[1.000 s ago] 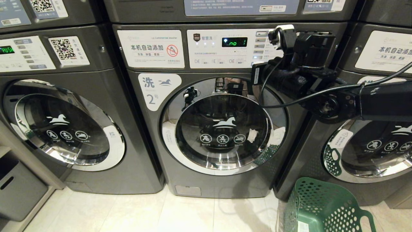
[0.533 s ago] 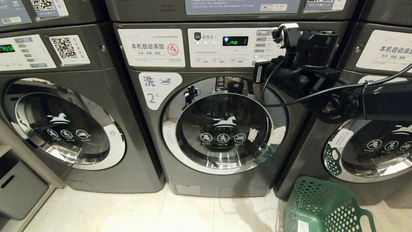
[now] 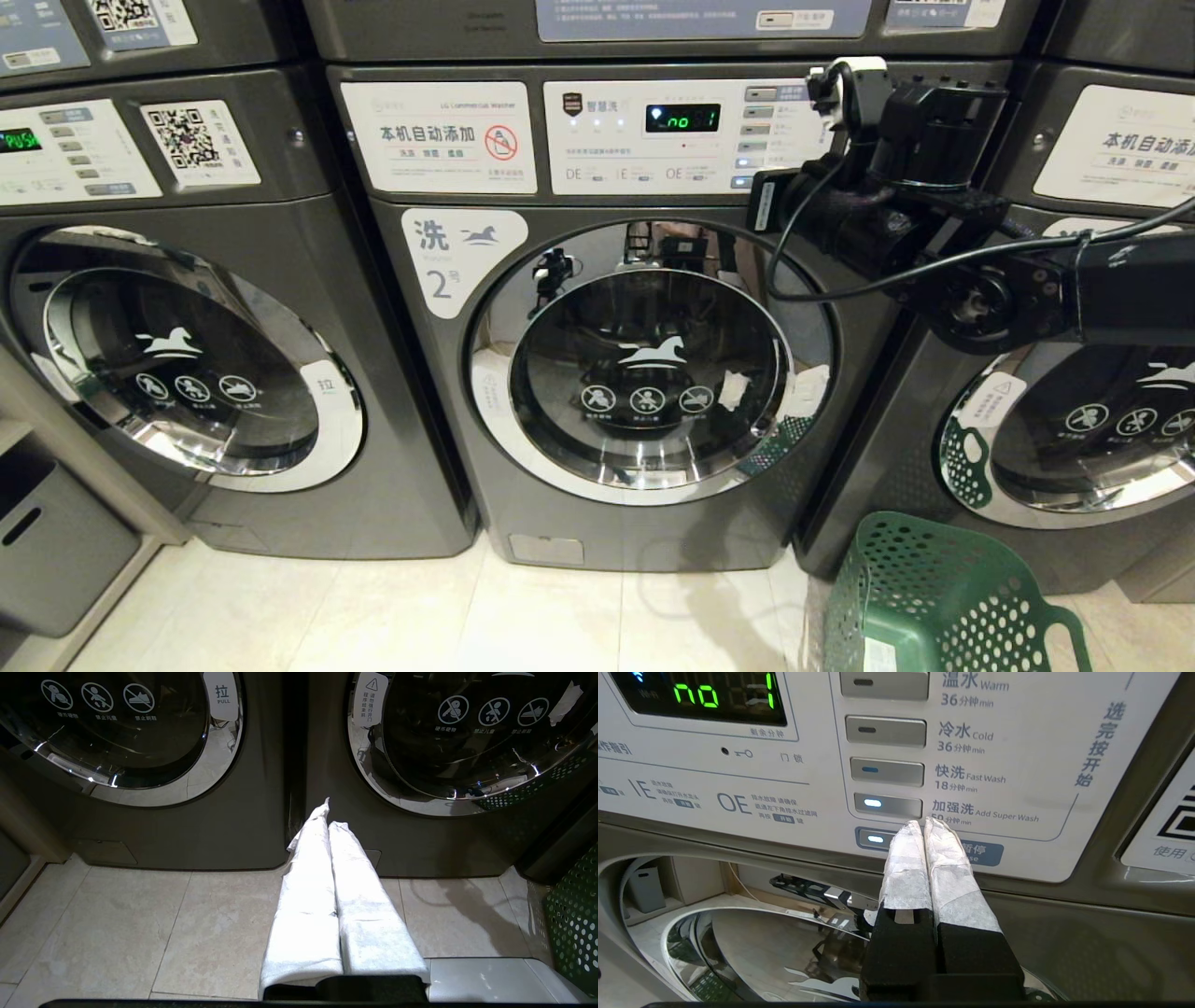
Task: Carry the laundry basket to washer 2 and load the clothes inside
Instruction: Press the washing machine switch
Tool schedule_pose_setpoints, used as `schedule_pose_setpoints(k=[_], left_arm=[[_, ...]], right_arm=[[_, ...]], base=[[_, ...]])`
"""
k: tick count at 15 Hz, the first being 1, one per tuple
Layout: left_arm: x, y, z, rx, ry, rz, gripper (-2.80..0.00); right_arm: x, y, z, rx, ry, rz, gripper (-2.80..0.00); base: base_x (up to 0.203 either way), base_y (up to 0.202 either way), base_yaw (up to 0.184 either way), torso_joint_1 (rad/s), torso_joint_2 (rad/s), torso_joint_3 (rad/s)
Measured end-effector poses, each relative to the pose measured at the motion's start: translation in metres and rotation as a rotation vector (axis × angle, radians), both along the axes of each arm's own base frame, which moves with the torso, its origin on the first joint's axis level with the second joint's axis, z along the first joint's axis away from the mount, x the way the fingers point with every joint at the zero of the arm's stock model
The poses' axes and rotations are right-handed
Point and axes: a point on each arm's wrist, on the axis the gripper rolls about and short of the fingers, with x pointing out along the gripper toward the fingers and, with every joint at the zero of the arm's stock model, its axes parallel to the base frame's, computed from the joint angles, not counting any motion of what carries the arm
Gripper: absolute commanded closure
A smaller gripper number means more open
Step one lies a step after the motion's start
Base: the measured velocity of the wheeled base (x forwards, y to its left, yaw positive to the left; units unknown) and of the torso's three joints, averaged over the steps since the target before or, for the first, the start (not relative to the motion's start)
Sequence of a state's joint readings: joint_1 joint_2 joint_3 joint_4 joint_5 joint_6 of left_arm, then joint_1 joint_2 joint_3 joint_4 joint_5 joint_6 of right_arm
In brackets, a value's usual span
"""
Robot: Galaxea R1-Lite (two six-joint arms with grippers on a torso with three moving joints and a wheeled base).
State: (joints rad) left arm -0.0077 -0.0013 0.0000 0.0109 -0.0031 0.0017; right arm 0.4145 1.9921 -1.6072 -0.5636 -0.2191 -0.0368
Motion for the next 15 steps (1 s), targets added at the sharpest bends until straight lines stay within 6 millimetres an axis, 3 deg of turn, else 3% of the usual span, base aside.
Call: schedule_pose_setpoints(k=[8, 15], left_arm=[[0.0, 0.0, 0.0, 0.0, 0.0, 0.0, 0.0], [0.0, 0.0, 0.0, 0.0, 0.0, 0.0, 0.0]], right_arm=[[-0.004, -0.001, -0.008, -0.013, 0.032, 0.006, 0.0], [-0.056, -0.024, -0.031, -0.021, 0.116, 0.01, 0.0]], base=[[0.0, 0.0, 0.0, 0.0, 0.0, 0.0], [0.0, 0.0, 0.0, 0.0, 0.0, 0.0]])
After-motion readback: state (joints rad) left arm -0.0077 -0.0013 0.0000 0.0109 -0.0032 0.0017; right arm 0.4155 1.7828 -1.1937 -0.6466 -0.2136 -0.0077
